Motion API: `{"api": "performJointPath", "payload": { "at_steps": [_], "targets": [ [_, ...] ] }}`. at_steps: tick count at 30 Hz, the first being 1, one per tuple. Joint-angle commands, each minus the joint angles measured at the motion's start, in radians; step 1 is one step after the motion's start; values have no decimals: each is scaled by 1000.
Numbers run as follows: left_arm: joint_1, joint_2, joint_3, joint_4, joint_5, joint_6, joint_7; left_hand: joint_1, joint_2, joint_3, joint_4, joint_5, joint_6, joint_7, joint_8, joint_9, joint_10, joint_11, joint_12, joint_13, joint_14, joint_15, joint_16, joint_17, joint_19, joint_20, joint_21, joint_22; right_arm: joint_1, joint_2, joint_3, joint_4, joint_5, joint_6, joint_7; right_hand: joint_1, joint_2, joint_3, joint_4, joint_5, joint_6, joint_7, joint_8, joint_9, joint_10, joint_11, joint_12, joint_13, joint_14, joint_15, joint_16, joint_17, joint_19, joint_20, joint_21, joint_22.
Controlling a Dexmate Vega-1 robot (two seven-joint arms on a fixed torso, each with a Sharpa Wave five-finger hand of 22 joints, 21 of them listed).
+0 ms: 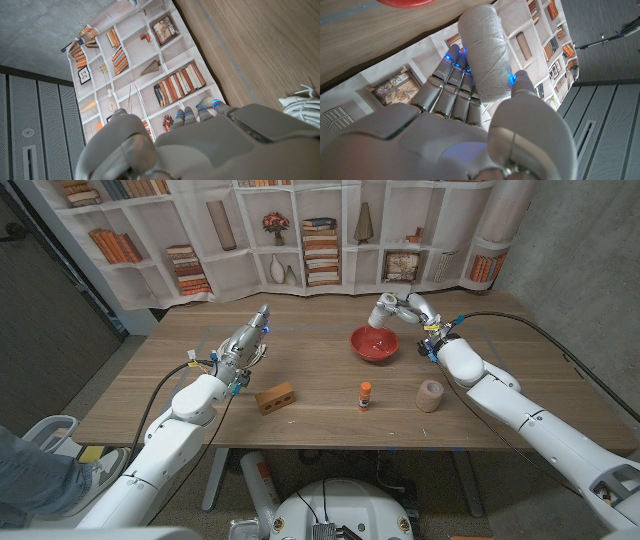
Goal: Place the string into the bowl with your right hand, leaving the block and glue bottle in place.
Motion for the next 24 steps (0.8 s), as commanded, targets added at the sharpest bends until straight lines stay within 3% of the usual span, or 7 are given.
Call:
{"api": "performJointPath", "payload": {
  "at_steps": [1,24],
  "targets": [
    [-2,-2,-2,11,-4,-1,-6,5,9,-4,4,3,2,-2,-2,5,-4,-1,-2,3,-40,-3,-1,4,-106,-3,-1,4,14,12,-24,14,-41,-8,-12,38,50,6,2,-7,107,-94,-4,2,6,-2,-4,5,9,-80,-3,2,2,-76,0,1],
    [10,1,-7,2,0,0,-1,9,12,-7,3,2,2,-2,-2,5,-4,-1,-3,3,-41,-3,-1,4,-108,-4,-2,4,22,21,-56,11,-88,-30,-16,42,42,4,0,-23,122,-100,-14,3,21,-9,-14,5,-56,-64,-38,0,-61,-62,-28,1]
  ]
}}
